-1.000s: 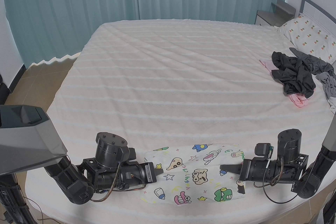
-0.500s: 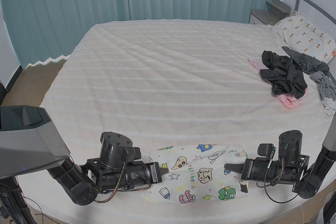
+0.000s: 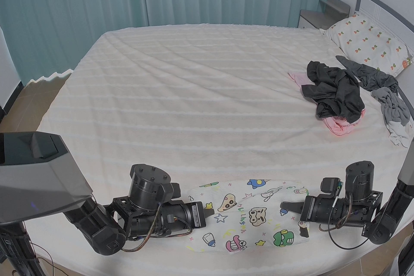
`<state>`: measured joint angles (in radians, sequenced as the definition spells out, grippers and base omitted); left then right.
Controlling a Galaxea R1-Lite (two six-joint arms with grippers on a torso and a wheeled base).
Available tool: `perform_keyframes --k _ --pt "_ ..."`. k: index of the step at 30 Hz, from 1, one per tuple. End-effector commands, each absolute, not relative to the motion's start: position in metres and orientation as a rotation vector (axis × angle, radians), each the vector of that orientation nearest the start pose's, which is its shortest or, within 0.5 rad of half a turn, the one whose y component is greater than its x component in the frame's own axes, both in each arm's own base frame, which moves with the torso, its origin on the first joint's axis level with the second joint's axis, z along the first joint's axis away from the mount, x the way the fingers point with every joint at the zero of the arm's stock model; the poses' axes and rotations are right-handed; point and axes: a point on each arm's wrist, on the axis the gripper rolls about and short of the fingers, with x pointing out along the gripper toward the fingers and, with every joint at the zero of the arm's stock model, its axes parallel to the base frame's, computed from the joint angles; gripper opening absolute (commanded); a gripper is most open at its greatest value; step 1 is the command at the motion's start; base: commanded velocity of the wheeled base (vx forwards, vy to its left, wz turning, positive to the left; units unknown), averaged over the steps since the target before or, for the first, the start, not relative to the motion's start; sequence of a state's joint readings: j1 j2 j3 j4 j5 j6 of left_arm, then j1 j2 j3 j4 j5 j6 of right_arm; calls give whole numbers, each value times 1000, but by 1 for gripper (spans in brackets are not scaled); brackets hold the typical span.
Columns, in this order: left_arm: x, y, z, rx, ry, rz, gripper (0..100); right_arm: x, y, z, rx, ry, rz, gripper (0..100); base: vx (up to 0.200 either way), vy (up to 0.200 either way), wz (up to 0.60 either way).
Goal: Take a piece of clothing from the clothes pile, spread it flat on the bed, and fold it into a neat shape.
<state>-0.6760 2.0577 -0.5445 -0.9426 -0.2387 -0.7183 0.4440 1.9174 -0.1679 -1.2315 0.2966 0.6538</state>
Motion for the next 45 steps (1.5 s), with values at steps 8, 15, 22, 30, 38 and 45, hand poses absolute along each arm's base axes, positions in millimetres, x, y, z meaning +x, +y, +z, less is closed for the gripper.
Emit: perform_keyframes --k 8,15,22,30,38,45 --pt "239 -199 34 -516 881 -629 0 207 106 42 563 767 515 0 0 -175 0" --pt "241 -199 21 -488 885 -550 0 209 109 19 535 851 490 0 0 0 0" --pt "242 -198 2 -462 926 -497 0 209 112 0 513 860 481 0 0 0 0" --pt "241 -198 -15 -439 965 -454 0 205 110 -13 507 869 478 0 0 0 0" --pt "242 -197 -14 -442 954 -436 100 199 107 -18 500 883 472 100 0 0 0" --pt "241 -176 -4 -462 926 -371 100 194 95 -17 483 855 341 100 0 0 0"
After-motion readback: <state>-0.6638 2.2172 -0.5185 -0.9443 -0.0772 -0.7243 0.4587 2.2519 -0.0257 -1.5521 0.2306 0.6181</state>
